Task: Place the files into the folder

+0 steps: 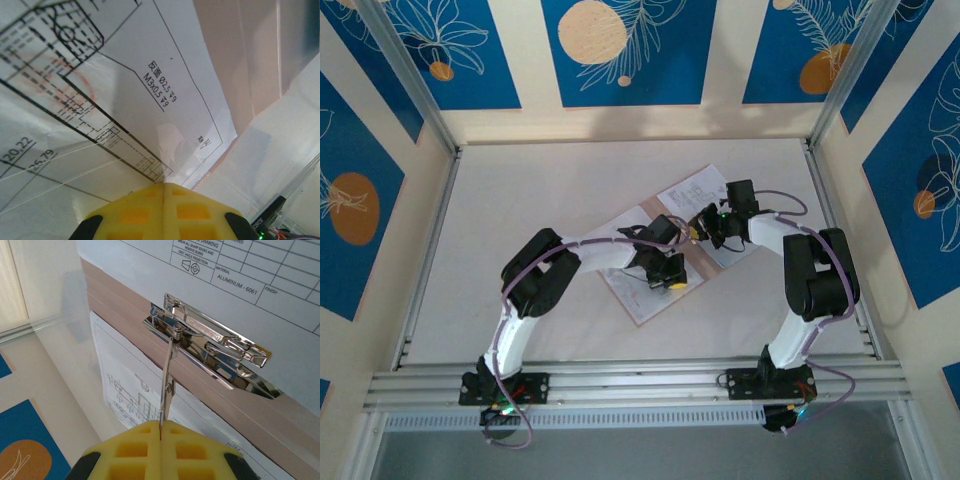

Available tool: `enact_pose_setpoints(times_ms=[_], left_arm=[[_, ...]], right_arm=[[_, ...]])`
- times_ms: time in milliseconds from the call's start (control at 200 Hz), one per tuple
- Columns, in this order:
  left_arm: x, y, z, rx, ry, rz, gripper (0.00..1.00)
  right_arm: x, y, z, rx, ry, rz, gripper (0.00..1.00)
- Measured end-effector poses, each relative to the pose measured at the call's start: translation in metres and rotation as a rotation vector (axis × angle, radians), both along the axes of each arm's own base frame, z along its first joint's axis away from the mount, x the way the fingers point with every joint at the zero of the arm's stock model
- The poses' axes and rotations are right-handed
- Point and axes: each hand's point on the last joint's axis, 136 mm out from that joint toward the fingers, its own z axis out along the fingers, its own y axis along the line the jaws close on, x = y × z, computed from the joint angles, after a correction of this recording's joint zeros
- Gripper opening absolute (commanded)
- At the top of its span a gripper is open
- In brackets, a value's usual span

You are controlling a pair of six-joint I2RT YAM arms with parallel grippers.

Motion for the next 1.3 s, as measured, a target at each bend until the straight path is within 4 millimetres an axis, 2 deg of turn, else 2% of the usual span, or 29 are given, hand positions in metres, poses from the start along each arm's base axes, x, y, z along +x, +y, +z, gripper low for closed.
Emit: enact_pose_setpoints(times_ms=[300,815,1300], left_arm=[[0.003,0.006,-0.001,-0.010,-0.006,0.014,0.01],[0.004,0.029,-0.002,-0.013,-0.014,0.049,0.00],[0.006,0.039,-0.002,-0.022,-0.026,0.067,0.00]], right_arm=[[-0.014,-0.012,-0.022,-0.025,0.014,0.008,0.00],[-0.023,-0.016,-0.040,-0.041,0.058,-0.020,0.00],[-0.022,-0.015,-0.045,-0.017,0.087,-0.089,0.00]])
